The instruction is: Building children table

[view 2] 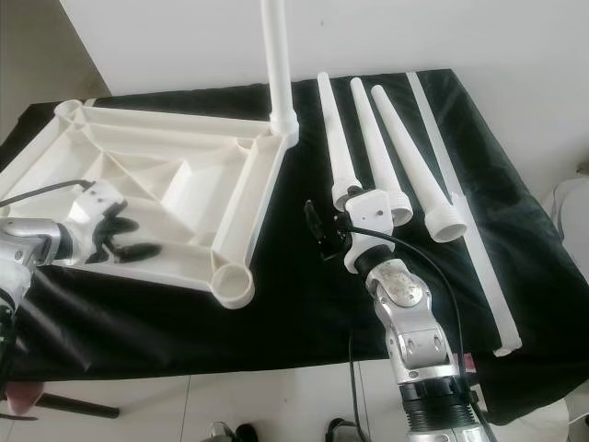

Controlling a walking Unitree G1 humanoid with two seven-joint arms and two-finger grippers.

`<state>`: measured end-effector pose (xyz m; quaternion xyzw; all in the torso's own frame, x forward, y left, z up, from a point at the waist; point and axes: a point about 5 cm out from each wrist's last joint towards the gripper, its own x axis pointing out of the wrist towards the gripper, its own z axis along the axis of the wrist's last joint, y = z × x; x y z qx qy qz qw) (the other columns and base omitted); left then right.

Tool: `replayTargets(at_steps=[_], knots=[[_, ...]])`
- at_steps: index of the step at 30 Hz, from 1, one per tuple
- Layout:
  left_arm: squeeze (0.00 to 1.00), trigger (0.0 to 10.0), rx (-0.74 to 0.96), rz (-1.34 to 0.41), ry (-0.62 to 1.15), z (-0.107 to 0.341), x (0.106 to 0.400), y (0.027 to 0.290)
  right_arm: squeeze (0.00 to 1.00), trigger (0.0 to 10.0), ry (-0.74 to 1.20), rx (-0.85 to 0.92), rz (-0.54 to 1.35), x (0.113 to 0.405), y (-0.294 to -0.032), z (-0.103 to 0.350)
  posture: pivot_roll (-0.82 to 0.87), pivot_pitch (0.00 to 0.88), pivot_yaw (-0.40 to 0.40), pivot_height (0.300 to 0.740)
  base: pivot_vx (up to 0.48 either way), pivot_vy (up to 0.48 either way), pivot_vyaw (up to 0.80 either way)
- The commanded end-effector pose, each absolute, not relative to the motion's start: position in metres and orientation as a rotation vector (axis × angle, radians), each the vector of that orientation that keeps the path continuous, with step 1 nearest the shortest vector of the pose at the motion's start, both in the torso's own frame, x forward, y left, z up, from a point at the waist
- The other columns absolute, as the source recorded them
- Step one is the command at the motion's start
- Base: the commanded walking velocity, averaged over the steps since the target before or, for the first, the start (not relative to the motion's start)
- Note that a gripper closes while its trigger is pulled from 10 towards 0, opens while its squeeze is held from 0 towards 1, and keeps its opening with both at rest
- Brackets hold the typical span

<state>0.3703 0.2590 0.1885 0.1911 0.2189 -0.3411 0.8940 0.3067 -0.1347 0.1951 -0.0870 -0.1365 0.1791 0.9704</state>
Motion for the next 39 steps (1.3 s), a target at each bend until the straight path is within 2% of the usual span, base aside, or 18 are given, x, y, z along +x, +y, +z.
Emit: replayTargets(at_steps=[1, 7, 10, 11, 14, 18, 22, 29, 38, 39], knots=[[0.0, 10.0, 0.421, -0.17, 0.426, 0.177, 0.375, 0.291, 0.0, 10.0, -0.267, -0.162, 0.367, 0.307, -0.132, 0.192, -0.12, 0.168, 0.088, 0.74, 0.0, 0.0, 0.0], [0.0, 10.0, 0.397, -0.178, 0.4, 0.184, 0.38, 0.283, 0.0, 10.0, -0.268, -0.159, 0.366, 0.307, -0.132, 0.192, -0.13, 0.154, 0.094, 0.74, 0.0, 0.0, 0.0], [0.0, 10.0, 0.386, -0.411, 0.361, 0.192, 0.381, 0.264, 0.0, 10.0, -0.27, -0.161, 0.366, 0.306, -0.132, 0.192, -0.13, 0.146, 0.093, 0.74, 0.0, 0.0, 0.0], [0.0, 10.0, 0.386, -0.411, 0.361, 0.192, 0.381, 0.264, 0.0, 10.0, -0.27, -0.161, 0.366, 0.306, -0.132, 0.192, -0.13, 0.146, 0.093, 0.74, 0.0, 0.0, 0.0], [0.0, 10.0, 0.481, -0.621, 0.279, 0.2, 0.376, 0.254, 0.0, 10.0, -0.269, -0.16, 0.369, 0.306, -0.131, 0.191, -0.12, 0.142, 0.094, 0.74, 0.0, 0.0, 0.0], [0.0, 10.0, 0.485, -0.651, 0.276, 0.201, 0.374, 0.253, 0.0, 10.0, -0.27, -0.162, 0.371, 0.306, -0.131, 0.192, -0.12, 0.145, 0.095, 0.74, 0.0, 0.0, 0.0], [0.0, 10.0, 0.547, -0.819, 0.287, 0.202, 0.366, 0.248, 0.0, 10.0, -0.275, -0.16, 0.375, 0.306, -0.131, 0.192, -0.12, 0.147, 0.104, 0.74, 0.0, 0.0, 0.0], [0.0, 10.0, 0.577, -0.907, 0.359, 0.195, 0.361, 0.247, 0.0, 10.0, -0.266, -0.147, 0.378, 0.302, -0.132, 0.189, -0.12, 0.15, 0.103, 0.74, 0.0, 0.0, 0.0], [0.0, 10.0, 0.655, -0.914, 0.43, 0.178, 0.361, 0.243, 0.0, 10.0, -0.262, -0.151, 0.37, 0.302, -0.135, 0.189, -0.12, 0.152, 0.102, 0.74, 0.0, 0.0, 0.0], [0.0, 10.0, 0.659, -0.872, 0.46, 0.173, 0.363, 0.243, 0.0, 10.0, -0.262, -0.152, 0.371, 0.303, -0.135, 0.189, -0.12, 0.155, 0.1, 0.74, 0.0, 0.0, 0.0]])
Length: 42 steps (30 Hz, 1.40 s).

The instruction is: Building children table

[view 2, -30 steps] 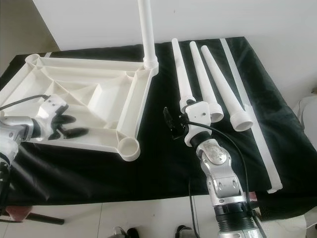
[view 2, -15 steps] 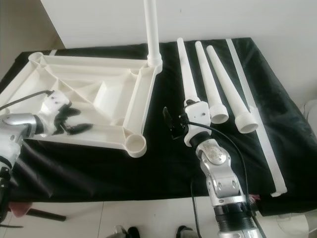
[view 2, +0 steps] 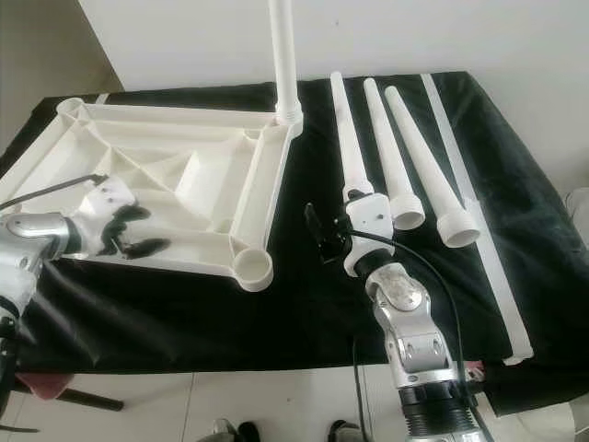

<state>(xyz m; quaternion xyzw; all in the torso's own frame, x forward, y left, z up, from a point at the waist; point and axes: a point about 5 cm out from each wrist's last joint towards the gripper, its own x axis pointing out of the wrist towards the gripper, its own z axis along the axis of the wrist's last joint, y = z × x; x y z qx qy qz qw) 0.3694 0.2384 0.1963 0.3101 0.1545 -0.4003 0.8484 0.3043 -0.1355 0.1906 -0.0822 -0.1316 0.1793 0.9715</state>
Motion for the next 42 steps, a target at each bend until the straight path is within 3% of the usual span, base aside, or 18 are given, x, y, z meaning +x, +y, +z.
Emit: replayTargets(at_steps=[1, 7, 15, 42], knots=[[0.0, 10.0, 0.659, -0.872, 0.46, 0.173, 0.363, 0.243, 0.0, 10.0, -0.262, -0.152, 0.371, 0.303, -0.135, 0.189, -0.12, 0.155, 0.1, 0.74, 0.0, 0.0, 0.0], [0.0, 10.0, 0.596, -0.677, 0.495, 0.165, 0.374, 0.243, 0.0, 10.0, -0.265, -0.152, 0.371, 0.303, -0.134, 0.19, -0.13, 0.167, 0.107, 0.74, 0.0, 0.0, 0.0], [0.0, 10.0, 0.465, -0.566, 0.465, 0.169, 0.38, 0.243, 0.0, 10.0, -0.259, -0.154, 0.361, 0.301, -0.137, 0.189, -0.13, 0.179, 0.108, 0.74, 0.0, 0.0, 0.0], [0.0, 10.0, 0.349, -0.016, 0.35, 0.19, 0.391, 0.272, 0.0, 10.0, -0.251, -0.157, 0.35, 0.302, -0.141, 0.191, -0.14, 0.19, 0.09, 0.74, 0.0, 0.0, 0.0]])
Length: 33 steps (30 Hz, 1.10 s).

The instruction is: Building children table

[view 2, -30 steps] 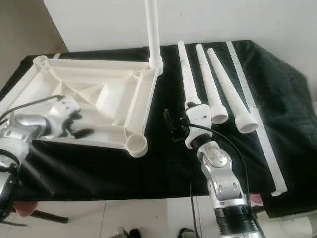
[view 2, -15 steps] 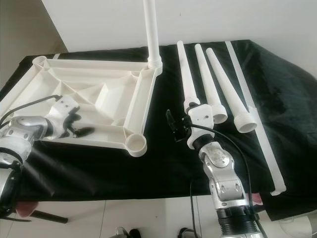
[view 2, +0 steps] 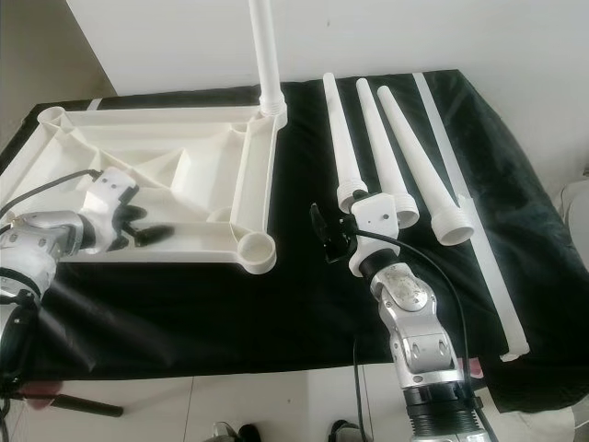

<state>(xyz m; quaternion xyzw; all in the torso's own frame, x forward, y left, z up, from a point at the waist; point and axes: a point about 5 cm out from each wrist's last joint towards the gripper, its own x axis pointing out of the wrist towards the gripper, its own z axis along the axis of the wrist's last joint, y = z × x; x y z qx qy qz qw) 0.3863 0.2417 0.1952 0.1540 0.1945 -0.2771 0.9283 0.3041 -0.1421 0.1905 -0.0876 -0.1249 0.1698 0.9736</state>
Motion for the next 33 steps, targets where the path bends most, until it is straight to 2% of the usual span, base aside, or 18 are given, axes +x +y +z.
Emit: replayTargets(at_steps=[1, 4, 7, 8, 10, 14, 17, 25, 26, 32, 33], knots=[[0.0, 10.0, 0.336, -0.014, 0.343, 0.187, 0.391, 0.268, 0.0, 10.0, -0.251, -0.158, 0.351, 0.302, -0.141, 0.191, -0.14, 0.186, 0.089, 0.74, 0.0, 0.0, 0.0], [0.0, 10.0, 0.369, -0.074, 0.347, 0.178, 0.391, 0.253, 0.0, 10.0, -0.25, -0.159, 0.354, 0.302, -0.141, 0.19, -0.14, 0.185, 0.082, 0.74, 0.0, 0.0, 0.0], [0.0, 10.0, 0.359, -0.297, 0.352, 0.167, 0.389, 0.224, 0.0, 10.0, -0.248, -0.161, 0.362, 0.302, -0.14, 0.19, -0.14, 0.182, 0.072, 0.74, 0.0, 0.0, 0.0], [0.0, 10.0, 0.359, -0.297, 0.352, 0.167, 0.389, 0.224, 0.0, 10.0, -0.248, -0.161, 0.362, 0.302, -0.14, 0.19, -0.14, 0.182, 0.072, 0.74, 0.0, 0.0, 0.0], [0.0, 10.0, 0.353, -0.441, 0.33, 0.17, 0.386, 0.214, 0.0, 10.0, -0.247, -0.164, 0.374, 0.302, -0.138, 0.19, -0.13, 0.18, 0.067, 0.74, 0.0, 0.0, 0.0], [0.0, 10.0, 0.343, -0.489, 0.315, 0.178, 0.386, 0.215, 0.0, 10.0, -0.245, -0.167, 0.382, 0.303, -0.138, 0.19, -0.13, 0.175, 0.067, 0.74, 0.0, 0.0, 0.0], [0.0, 10.0, 0.309, -0.504, 0.278, 0.196, 0.387, 0.226, 0.0, 10.0, -0.245, -0.168, 0.386, 0.303, -0.137, 0.19, -0.13, 0.172, 0.066, 0.74, 0.0, 0.0, 0.0], [0.0, 10.0, 0.211, -0.648, 0.115, 0.232, 0.375, 0.232, 0.0, 10.0, -0.243, -0.165, 0.387, 0.302, -0.136, 0.19, -0.13, 0.174, 0.069, 0.74, 0.0, 0.0, 0.0], [0.0, 10.0, 0.204, -0.653, 0.101, 0.235, 0.374, 0.233, 0.0, 10.0, -0.243, -0.165, 0.386, 0.302, -0.136, 0.19, -0.13, 0.174, 0.069, 0.74, 0.0, 0.0, 0.0], [0.0, 10.0, 0.302, -0.43, 0.101, 0.239, 0.38, 0.263, 0.0, 10.0, -0.247, -0.164, 0.385, 0.302, -0.136, 0.19, -0.13, 0.174, 0.075, 0.74, 0.0, 0.0, 0.0], [0.0, 10.0, 0.324, -0.327, 0.091, 0.238, 0.382, 0.27, 0.0, 10.0, -0.248, -0.164, 0.383, 0.302, -0.136, 0.19, -0.13, 0.174, 0.082, 0.74, 0.0, 0.0, 0.0]])
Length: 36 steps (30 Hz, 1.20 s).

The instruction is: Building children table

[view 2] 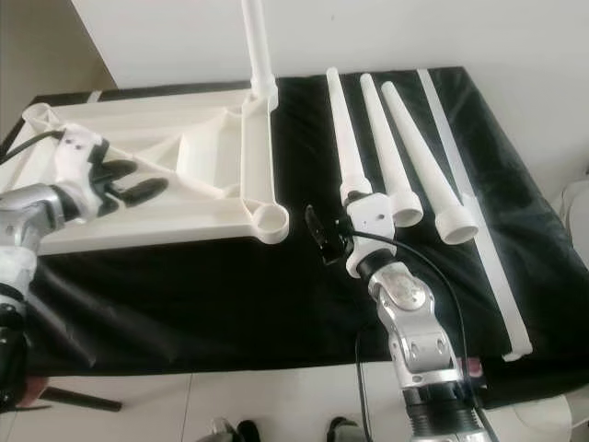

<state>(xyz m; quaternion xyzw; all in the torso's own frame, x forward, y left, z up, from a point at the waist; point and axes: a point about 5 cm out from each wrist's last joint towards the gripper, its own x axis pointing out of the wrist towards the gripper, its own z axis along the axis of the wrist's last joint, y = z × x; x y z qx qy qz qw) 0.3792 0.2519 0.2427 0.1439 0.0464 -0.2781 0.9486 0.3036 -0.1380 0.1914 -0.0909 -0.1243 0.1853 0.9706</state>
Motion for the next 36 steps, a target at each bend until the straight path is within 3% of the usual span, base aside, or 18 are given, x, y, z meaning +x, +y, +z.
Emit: replayTargets(at_steps=[1, 4, 5, 6, 12, 13, 23, 26, 27, 28, 31, 36], knots=[[0.0, 10.0, 0.34, -0.256, 0.083, 0.238, 0.383, 0.274, 0.0, 10.0, -0.248, -0.163, 0.382, 0.302, -0.136, 0.19, -0.13, 0.174, 0.082, 0.74, 0.0, 0.0, 0.0], [0.0, 10.0, 0.316, -0.174, 0.068, 0.235, 0.384, 0.278, 0.0, 10.0, -0.25, -0.158, 0.376, 0.302, -0.136, 0.19, -0.12, 0.171, 0.082, 0.74, 0.0, 0.0, 0.0], [0.0, 10.0, 0.154, -0.104, -0.02, 0.23, 0.384, 0.274, 0.0, 10.0, -0.257, -0.124, 0.352, 0.301, -0.135, 0.189, -0.12, 0.173, 0.08, 0.74, 0.0, 0.0, 0.0], [0.0, 10.0, 0.094, -0.089, -0.051, 0.229, 0.383, 0.272, 0.0, 10.0, -0.258, -0.112, 0.346, 0.3, -0.134, 0.189, -0.12, 0.173, 0.081, 0.74, 0.0, 0.0, 0.0], [0.0, 10.0, 0.026, -0.076, -0.084, 0.225, 0.383, 0.265, 0.0, 10.0, -0.252, -0.094, 0.342, 0.299, -0.13, 0.186, -0.12, 0.174, 0.079, 0.74, 0.0, 0.0, 0.0], [0.0, 0.0, -0.004, -0.063, -0.104, 0.224, 0.382, 0.264, 0.0, 10.0, -0.247, -0.088, 0.342, 0.298, -0.128, 0.184, -0.12, 0.175, 0.078, 0.74, 0.0, 0.0, 0.0], [0.0, 0.0, -0.028, -0.049, -0.19, 0.23, 0.385, 0.253, 0.0, 10.0, -0.24, -0.067, 0.321, 0.298, -0.128, 0.182, -0.12, 0.175, 0.079, 0.74, 0.0, 0.0, 0.0], [0.0, 0.0, -0.107, -0.141, -0.228, 0.234, 0.385, 0.242, 0.0, 10.0, -0.239, -0.061, 0.32, 0.298, -0.128, 0.181, -0.12, 0.175, 0.077, 0.74, 0.0, 0.0, 0.0], [0.0, 10.0, -0.177, -0.186, -0.238, 0.235, 0.384, 0.237, 0.0, 10.0, -0.238, -0.06, 0.32, 0.298, -0.127, 0.181, -0.12, 0.176, 0.079, 0.74, 0.0, 0.0, 0.0], [1.0, 10.0, -0.257, -0.196, -0.255, 0.236, 0.384, 0.236, 0.0, 10.0, -0.238, -0.058, 0.32, 0.298, -0.127, 0.181, -0.12, 0.176, 0.079, 0.74, 0.0, 0.0, 0.0], [1.0, 10.0, -0.479, -0.19, -0.284, 0.235, 0.384, 0.237, 0.0, 10.0, -0.235, -0.054, 0.32, 0.298, -0.125, 0.18, -0.12, 0.18, 0.079, 0.74, 0.0, 0.0, 0.0], [1.0, 10.0, -0.589, -0.219, -0.275, 0.234, 0.384, 0.233, 0.0, 10.0, -0.234, -0.043, 0.318, 0.298, -0.123, 0.18, -0.12, 0.182, 0.077, 0.74, 0.0, 0.0, 0.0]])
